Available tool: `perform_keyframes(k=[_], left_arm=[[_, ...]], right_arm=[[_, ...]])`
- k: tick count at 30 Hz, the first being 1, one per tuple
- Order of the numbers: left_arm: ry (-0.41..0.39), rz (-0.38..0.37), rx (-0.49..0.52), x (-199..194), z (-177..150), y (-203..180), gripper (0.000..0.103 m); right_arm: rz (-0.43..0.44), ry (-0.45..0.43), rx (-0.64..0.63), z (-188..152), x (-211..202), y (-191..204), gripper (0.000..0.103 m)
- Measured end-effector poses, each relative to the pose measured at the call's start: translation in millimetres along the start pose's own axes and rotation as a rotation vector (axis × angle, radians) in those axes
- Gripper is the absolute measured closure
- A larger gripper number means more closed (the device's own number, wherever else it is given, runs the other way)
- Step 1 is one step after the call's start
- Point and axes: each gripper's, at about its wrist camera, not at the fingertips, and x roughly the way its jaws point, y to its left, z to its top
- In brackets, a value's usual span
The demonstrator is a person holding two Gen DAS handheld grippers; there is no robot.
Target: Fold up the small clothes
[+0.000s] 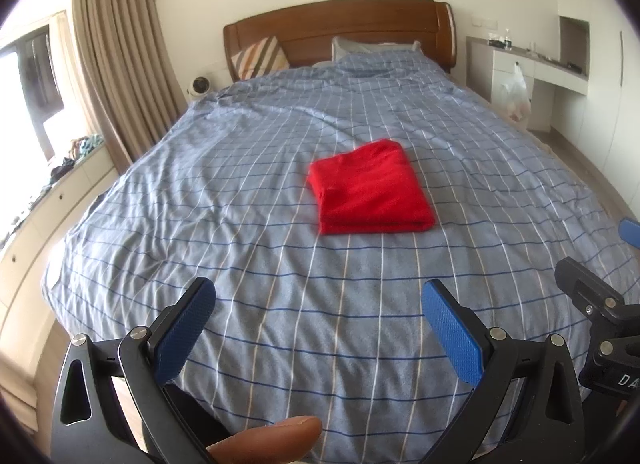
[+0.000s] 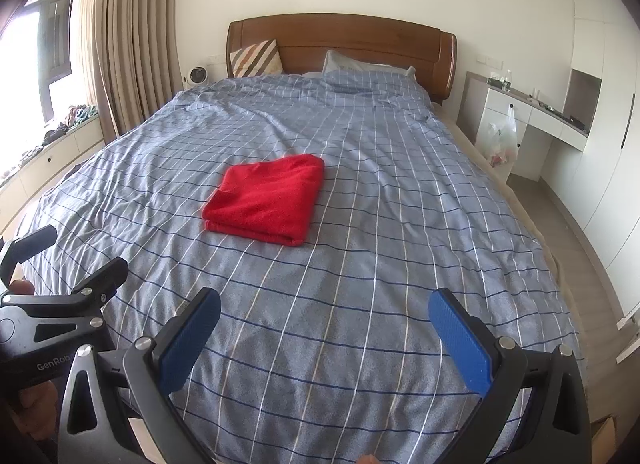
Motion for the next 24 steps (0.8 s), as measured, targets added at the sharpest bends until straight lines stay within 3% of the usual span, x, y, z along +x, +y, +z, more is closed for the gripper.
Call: perform_keyframes(k=[24], left_arm=[[0.023, -0.019, -0.02, 1.4, 3.5, 0.4, 0.0]], right_arm=[[-0.008, -0.025, -0.002, 6.9, -17.1, 0.4, 0.001]])
